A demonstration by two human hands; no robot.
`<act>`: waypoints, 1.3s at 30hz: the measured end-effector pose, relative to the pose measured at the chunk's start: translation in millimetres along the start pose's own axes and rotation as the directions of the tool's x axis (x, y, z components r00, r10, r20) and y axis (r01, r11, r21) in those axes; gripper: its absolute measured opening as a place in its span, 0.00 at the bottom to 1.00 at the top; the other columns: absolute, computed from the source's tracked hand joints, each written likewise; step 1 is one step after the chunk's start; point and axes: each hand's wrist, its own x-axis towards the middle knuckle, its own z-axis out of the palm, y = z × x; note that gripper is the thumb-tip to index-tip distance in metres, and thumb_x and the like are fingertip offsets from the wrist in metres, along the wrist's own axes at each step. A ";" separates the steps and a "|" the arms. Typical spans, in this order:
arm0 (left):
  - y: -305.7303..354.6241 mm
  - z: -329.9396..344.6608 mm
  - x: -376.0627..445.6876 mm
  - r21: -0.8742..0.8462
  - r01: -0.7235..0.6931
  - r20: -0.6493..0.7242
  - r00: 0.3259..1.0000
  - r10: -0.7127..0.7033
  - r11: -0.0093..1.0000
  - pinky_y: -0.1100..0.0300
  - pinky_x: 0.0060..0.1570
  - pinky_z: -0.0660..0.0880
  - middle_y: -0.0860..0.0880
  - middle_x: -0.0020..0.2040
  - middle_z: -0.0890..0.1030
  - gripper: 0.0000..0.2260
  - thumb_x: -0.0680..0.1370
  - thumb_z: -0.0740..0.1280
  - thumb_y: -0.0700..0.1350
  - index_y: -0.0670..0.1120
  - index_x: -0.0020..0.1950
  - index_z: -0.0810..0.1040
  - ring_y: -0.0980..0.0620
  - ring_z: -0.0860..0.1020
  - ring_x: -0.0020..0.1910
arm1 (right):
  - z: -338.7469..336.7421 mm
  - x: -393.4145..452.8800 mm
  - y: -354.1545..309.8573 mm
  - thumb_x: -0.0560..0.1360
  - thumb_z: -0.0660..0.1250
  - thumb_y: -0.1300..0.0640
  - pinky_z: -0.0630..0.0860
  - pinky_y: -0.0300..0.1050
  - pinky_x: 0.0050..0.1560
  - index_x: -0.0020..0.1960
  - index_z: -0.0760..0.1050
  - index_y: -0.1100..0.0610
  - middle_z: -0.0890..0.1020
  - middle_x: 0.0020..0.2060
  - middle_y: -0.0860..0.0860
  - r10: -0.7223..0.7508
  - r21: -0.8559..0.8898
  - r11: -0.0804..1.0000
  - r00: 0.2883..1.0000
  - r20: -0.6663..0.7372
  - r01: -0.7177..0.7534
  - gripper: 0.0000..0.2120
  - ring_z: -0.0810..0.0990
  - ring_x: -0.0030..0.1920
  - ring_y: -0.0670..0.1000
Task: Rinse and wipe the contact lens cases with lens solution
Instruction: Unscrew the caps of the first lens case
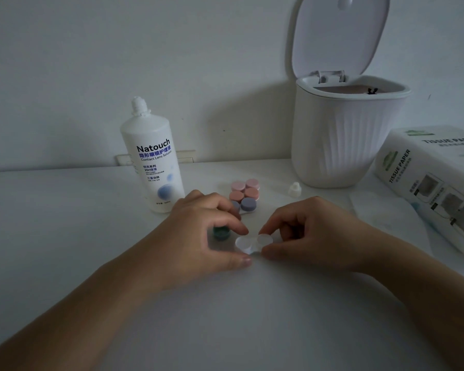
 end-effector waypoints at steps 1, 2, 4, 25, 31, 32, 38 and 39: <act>-0.6 0.8 0.6 -0.015 -0.001 -0.010 1.000 0.001 1.000 0.54 0.62 0.69 0.64 0.54 0.77 0.14 0.66 0.79 0.61 0.61 0.49 0.84 0.58 0.72 0.58 | -0.3 0.0 0.6 0.68 0.77 0.46 0.68 0.35 0.32 0.45 0.84 0.45 0.75 0.27 0.44 0.000 -0.001 1.000 1.000 -0.006 0.000 0.07 0.70 0.27 0.41; -1.2 1.5 1.0 -0.027 0.001 -0.018 1.000 -0.001 1.000 0.54 0.62 0.69 0.64 0.53 0.78 0.13 0.66 0.78 0.62 0.61 0.48 0.84 0.58 0.72 0.58 | -0.7 0.1 1.3 0.68 0.77 0.46 0.68 0.36 0.32 0.44 0.84 0.45 0.75 0.27 0.43 0.000 -0.002 1.000 1.000 -0.011 0.000 0.07 0.70 0.27 0.41; -2.7 2.8 1.6 -0.045 0.008 -0.027 1.000 -0.009 0.999 0.54 0.60 0.70 0.64 0.53 0.78 0.11 0.67 0.79 0.60 0.61 0.47 0.85 0.58 0.72 0.57 | -0.7 0.6 2.4 0.68 0.77 0.47 0.68 0.35 0.32 0.44 0.84 0.46 0.75 0.26 0.43 -0.004 -0.007 1.000 1.000 -0.022 0.004 0.07 0.70 0.26 0.41; -0.5 -3.8 0.4 -0.116 0.037 -0.064 0.997 -0.044 0.993 0.68 0.55 0.65 0.63 0.50 0.80 0.07 0.68 0.80 0.52 0.58 0.43 0.85 0.60 0.73 0.56 | -75.8 -38.1 54.6 0.76 0.65 0.45 0.71 0.49 0.61 0.50 0.74 0.46 0.78 0.61 0.49 0.462 -0.629 0.584 0.847 -0.263 -0.513 0.06 0.76 0.59 0.53; -6.6 -3.2 1.3 -0.101 0.034 -0.090 0.995 -0.043 0.994 0.67 0.57 0.66 0.65 0.52 0.79 0.07 0.68 0.80 0.54 0.59 0.43 0.85 0.59 0.73 0.57 | -68.0 -47.6 45.1 0.76 0.66 0.49 0.81 0.49 0.46 0.33 0.72 0.53 0.78 0.37 0.47 0.337 -0.614 0.615 0.869 -0.363 -0.495 0.14 0.81 0.44 0.54; -7.4 -3.0 1.8 -0.099 0.031 -0.092 0.995 -0.041 0.995 0.67 0.57 0.66 0.66 0.53 0.78 0.07 0.68 0.79 0.54 0.59 0.43 0.85 0.59 0.73 0.57 | -66.9 -48.0 43.1 0.75 0.66 0.50 0.81 0.49 0.43 0.35 0.75 0.54 0.80 0.35 0.48 0.322 -0.576 0.640 0.858 -0.400 -0.509 0.13 0.81 0.41 0.53; -5.6 -2.8 3.5 -0.147 0.050 -0.093 0.994 -0.064 0.988 0.64 0.54 0.69 0.67 0.53 0.78 0.07 0.68 0.78 0.54 0.64 0.43 0.83 0.58 0.74 0.54 | -67.1 -48.7 43.6 0.75 0.71 0.50 0.73 0.33 0.39 0.38 0.79 0.38 0.84 0.35 0.37 0.217 -0.130 0.943 0.864 -0.453 -0.305 0.09 0.80 0.38 0.37; -4.8 -3.0 3.8 -0.160 0.058 -0.100 0.992 -0.075 0.985 0.63 0.53 0.70 0.67 0.53 0.79 0.08 0.69 0.78 0.53 0.64 0.42 0.82 0.58 0.74 0.53 | -64.0 -48.5 43.9 0.75 0.71 0.50 0.72 0.28 0.37 0.38 0.82 0.38 0.84 0.36 0.36 0.199 -0.019 0.972 0.859 -0.471 -0.235 0.08 0.80 0.37 0.35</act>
